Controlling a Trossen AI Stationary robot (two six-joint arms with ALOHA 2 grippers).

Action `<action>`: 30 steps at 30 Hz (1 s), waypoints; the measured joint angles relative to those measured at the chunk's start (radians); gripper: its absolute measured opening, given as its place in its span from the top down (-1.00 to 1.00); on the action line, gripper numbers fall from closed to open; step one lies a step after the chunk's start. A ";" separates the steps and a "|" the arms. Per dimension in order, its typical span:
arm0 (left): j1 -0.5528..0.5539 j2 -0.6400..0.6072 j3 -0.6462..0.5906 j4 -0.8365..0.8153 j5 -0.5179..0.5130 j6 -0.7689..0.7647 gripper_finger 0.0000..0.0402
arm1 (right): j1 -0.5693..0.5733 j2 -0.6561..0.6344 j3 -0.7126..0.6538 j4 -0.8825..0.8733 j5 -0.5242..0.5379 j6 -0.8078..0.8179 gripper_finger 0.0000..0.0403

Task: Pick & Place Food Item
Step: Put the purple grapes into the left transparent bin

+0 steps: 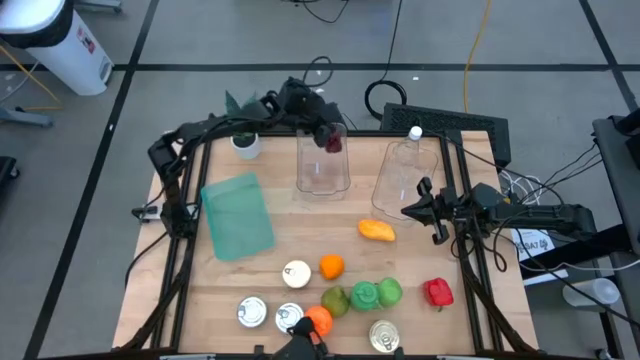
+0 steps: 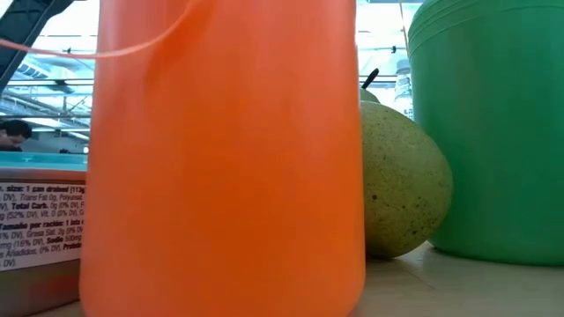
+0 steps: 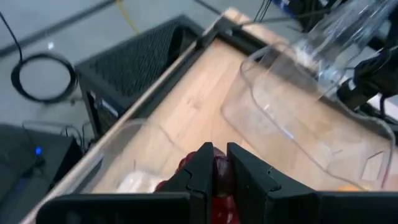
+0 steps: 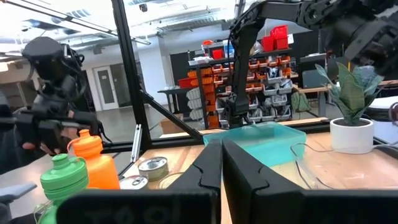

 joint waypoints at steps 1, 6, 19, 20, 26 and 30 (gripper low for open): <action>0.003 0.003 0.000 -0.010 0.002 -0.003 0.75 | 0.000 0.000 0.000 0.000 0.000 -0.001 0.98; 0.008 0.035 0.000 -0.052 0.002 -0.007 0.75 | 0.000 0.000 0.000 0.004 0.000 -0.010 0.98; 0.007 0.039 0.000 0.014 0.058 0.044 0.75 | -0.001 0.000 0.000 0.011 0.004 -0.033 0.98; 0.007 0.039 0.000 0.011 0.056 0.044 0.75 | -0.001 0.000 0.000 0.011 0.004 -0.033 0.98; 0.026 0.039 0.000 -0.007 0.053 0.001 0.75 | -0.001 0.000 0.000 0.009 0.004 -0.029 0.98; 0.028 0.039 0.000 -0.028 0.052 -0.008 0.75 | -0.001 0.000 0.000 0.008 0.004 -0.028 0.98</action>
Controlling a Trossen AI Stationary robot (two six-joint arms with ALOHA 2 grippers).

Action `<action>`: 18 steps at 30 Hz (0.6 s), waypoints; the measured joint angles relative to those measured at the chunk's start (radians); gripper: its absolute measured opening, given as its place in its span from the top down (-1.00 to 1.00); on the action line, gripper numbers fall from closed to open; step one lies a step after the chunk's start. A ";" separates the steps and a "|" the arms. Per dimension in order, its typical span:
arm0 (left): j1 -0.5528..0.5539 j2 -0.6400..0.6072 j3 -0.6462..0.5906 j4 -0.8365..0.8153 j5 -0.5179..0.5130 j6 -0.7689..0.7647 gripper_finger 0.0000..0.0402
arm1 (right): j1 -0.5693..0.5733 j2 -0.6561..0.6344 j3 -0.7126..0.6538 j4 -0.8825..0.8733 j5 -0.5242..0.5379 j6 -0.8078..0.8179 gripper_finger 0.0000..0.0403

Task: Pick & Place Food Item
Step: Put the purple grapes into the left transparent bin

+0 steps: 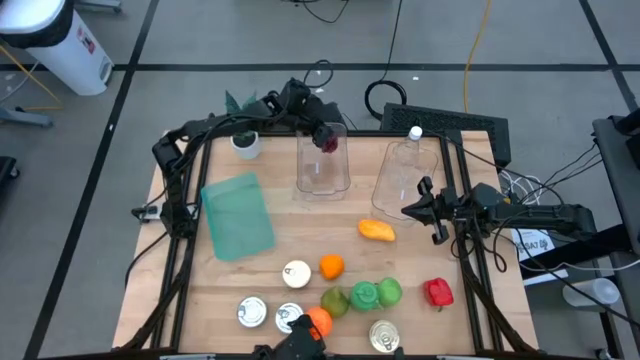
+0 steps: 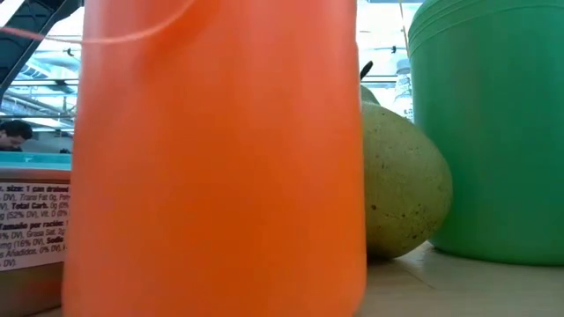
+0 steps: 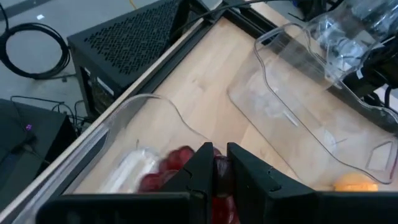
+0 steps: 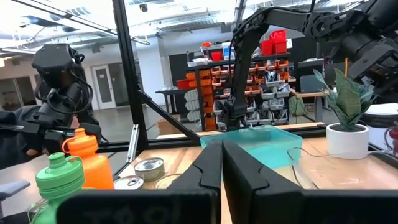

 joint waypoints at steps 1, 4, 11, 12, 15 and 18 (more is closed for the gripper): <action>-0.001 0.000 0.000 -0.002 0.000 0.001 0.75 | 0.000 0.000 0.000 0.000 0.000 0.000 0.98; -0.005 0.000 0.000 -0.003 0.000 -0.004 0.75 | 0.000 0.000 0.000 0.000 0.000 -0.001 0.98; -0.011 0.000 0.000 -0.002 0.000 -0.008 0.74 | 0.000 0.000 0.000 0.000 0.000 -0.001 0.98; -0.011 0.000 0.000 -0.002 0.000 -0.011 0.71 | 0.000 0.000 0.000 0.000 0.000 -0.001 0.98; -0.010 0.000 0.000 -0.002 0.000 -0.030 0.57 | 0.000 0.000 0.000 -0.005 0.000 -0.001 0.98; -0.010 0.000 0.000 -0.008 0.000 -0.034 0.35 | 0.000 0.000 0.000 -0.005 0.000 0.000 0.98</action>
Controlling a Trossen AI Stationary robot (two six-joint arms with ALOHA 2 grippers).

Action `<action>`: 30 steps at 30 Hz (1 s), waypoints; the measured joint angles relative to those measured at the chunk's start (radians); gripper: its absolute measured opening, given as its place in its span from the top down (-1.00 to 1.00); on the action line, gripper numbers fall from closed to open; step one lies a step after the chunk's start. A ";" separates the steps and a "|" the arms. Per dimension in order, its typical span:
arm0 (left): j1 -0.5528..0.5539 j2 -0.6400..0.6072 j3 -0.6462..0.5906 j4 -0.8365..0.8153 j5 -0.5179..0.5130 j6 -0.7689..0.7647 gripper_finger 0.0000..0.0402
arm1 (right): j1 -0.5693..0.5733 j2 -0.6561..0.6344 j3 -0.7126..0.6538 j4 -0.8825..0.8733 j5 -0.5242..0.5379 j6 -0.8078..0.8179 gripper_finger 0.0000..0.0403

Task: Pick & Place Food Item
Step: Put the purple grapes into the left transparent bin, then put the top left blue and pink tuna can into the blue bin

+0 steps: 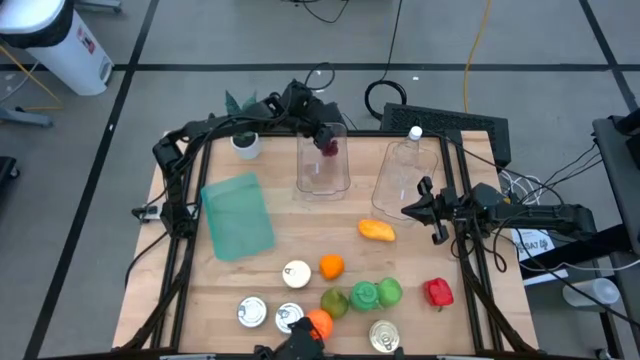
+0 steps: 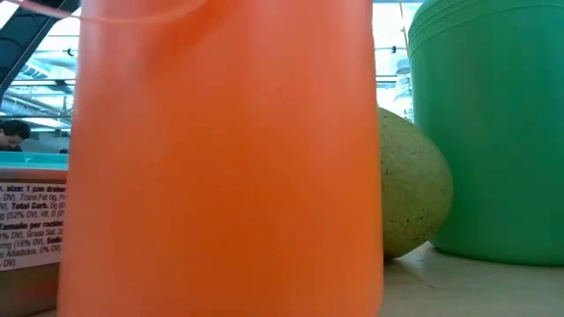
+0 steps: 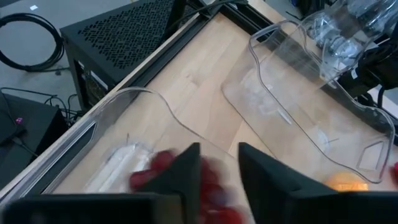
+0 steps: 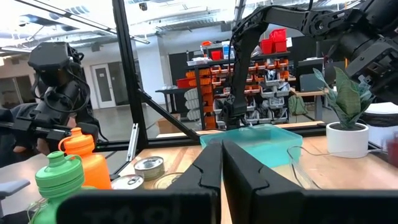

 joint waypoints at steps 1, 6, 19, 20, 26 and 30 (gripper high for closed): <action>0.000 0.000 0.000 -0.004 0.000 0.000 0.27 | 0.000 0.000 0.000 0.000 0.000 0.001 0.98; 0.000 -0.006 0.000 -0.020 0.004 -0.004 -0.15 | 0.000 0.000 0.000 0.000 0.000 0.002 0.98; -0.007 -0.399 -0.002 -0.212 0.016 0.094 -0.33 | 0.000 0.000 0.000 -0.008 -0.002 0.002 0.98; -0.015 -0.444 -0.002 -0.235 -0.002 0.116 -0.28 | 0.000 0.000 0.000 -0.010 -0.001 0.002 0.98; -0.116 -0.674 -0.001 -0.420 -0.121 0.266 0.30 | 0.000 0.000 0.000 -0.015 0.000 0.001 0.98; -0.223 -0.782 -0.001 -0.535 -0.274 0.300 0.69 | 0.000 0.000 0.000 -0.029 0.000 -0.005 0.98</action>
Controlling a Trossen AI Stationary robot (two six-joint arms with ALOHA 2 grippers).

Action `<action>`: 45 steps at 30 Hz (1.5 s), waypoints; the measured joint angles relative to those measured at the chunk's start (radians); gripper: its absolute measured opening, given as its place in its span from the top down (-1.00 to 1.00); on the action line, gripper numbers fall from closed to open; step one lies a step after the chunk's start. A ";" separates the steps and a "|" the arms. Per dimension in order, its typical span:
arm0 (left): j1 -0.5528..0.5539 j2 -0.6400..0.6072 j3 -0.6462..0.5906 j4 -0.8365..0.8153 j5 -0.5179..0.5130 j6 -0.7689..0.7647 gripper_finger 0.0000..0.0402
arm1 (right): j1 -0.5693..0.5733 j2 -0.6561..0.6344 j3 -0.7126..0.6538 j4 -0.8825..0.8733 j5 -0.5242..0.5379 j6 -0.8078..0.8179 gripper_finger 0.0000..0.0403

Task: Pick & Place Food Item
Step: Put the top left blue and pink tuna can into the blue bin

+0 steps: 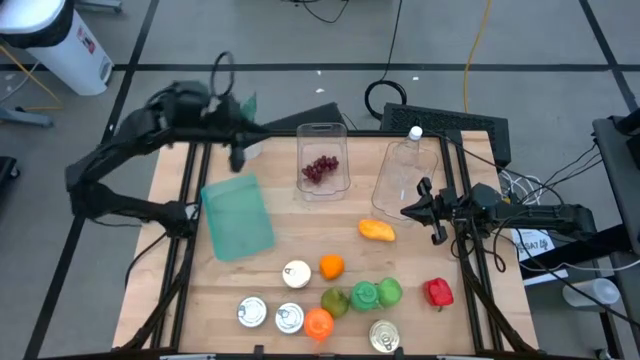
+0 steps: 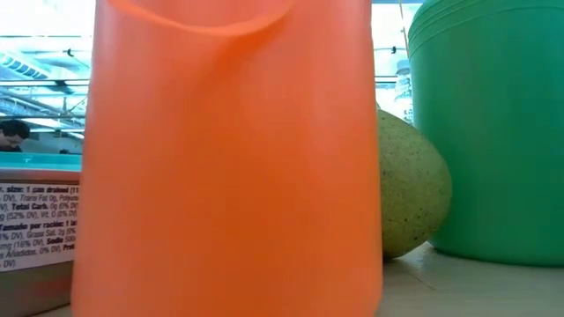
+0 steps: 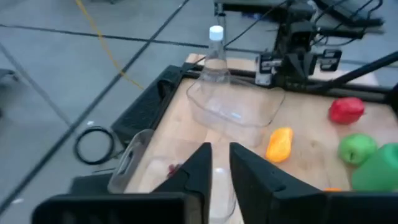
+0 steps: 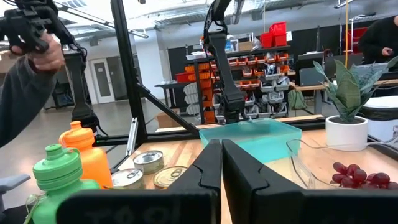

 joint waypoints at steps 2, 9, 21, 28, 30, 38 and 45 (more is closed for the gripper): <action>-0.061 -0.042 -0.002 -0.015 -0.073 -0.026 0.69 | 0.000 0.000 0.000 -0.003 0.000 0.000 0.98; -0.288 -0.194 -0.057 0.018 -0.225 -0.006 0.74 | 0.000 0.000 0.000 -0.011 0.001 0.000 0.98; -0.415 -0.424 -0.440 0.330 -0.330 0.084 0.75 | 0.000 0.000 0.000 -0.018 0.001 0.000 0.98; -0.358 -0.552 -0.638 0.469 -0.329 0.098 0.75 | 0.000 0.000 0.000 -0.018 0.001 0.000 0.98; -0.333 -0.608 -0.686 0.510 -0.329 0.093 0.75 | 0.000 0.000 0.000 -0.018 0.001 0.000 0.98; -0.251 -0.765 -0.863 0.615 -0.208 -0.007 0.75 | 0.000 0.000 0.000 -0.017 0.048 0.000 0.98; -0.238 -0.790 -1.057 0.764 -0.189 -0.118 0.75 | 0.000 0.000 0.000 -0.014 0.056 0.016 0.98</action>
